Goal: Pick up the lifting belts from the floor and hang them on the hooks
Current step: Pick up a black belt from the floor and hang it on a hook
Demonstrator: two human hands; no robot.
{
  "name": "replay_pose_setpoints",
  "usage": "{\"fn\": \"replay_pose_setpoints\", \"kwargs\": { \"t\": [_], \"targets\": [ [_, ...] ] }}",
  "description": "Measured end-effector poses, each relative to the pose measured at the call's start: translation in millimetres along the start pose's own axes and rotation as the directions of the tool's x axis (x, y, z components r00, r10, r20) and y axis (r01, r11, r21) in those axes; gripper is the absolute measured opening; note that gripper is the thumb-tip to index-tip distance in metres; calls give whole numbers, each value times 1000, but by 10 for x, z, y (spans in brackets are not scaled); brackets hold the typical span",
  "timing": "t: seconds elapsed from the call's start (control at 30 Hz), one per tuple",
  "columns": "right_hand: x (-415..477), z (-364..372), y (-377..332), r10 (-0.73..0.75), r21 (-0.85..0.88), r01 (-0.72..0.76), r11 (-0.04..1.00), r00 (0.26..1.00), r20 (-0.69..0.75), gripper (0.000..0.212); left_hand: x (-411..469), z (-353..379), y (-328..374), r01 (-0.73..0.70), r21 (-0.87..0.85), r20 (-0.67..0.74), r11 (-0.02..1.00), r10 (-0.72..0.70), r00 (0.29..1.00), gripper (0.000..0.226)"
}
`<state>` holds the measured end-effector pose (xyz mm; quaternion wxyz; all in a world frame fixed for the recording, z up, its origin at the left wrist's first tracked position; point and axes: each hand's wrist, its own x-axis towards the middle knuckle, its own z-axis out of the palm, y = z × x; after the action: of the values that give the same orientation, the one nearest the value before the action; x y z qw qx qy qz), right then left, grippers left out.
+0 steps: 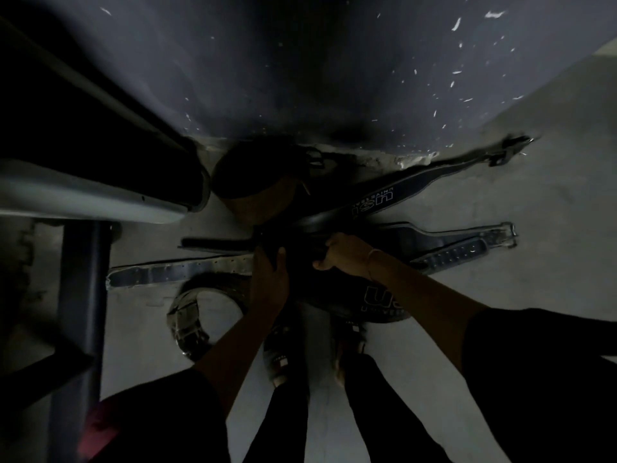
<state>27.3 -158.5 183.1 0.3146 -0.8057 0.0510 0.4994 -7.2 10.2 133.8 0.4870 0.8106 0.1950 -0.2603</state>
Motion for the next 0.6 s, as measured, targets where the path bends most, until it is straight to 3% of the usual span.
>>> {"fn": "replay_pose_setpoints", "kwargs": {
  "t": [0.1, 0.17, 0.23, 0.3, 0.47, 0.6],
  "targets": [
    [-265, -20, -88, 24, 202, -7, 979, 996, -84, 51, -226, -128, 13, 232, -178, -11, 956, -238, 971, 68],
    [-480, -30, -157, 55, 346, -3, 938, 989, -140, 47, -437, -212, 211, 399, -386, 143, 832, -373, 917, 63],
    [-723, -12, -233, 62, 471, 33, 881, 981, -183, 47, -643, -288, 461, 464, -526, 224, 713, -410, 884, 52],
    [-983, 17, -309, 82, 569, 58, 820, 972, -218, 46, -804, -376, 664, 438, -588, 188, 680, -412, 892, 51],
    [-1697, 105, -549, 119, 655, 133, 744, 938, -325, 37, -1298, -588, 1271, 351, -610, 114, 711, -359, 926, 46],
    [-2375, -7, -962, 129, 738, 284, 612, 884, -448, 35, -1718, -865, 1929, 194, -622, 43, 758, -214, 976, 37]
  ]
}}
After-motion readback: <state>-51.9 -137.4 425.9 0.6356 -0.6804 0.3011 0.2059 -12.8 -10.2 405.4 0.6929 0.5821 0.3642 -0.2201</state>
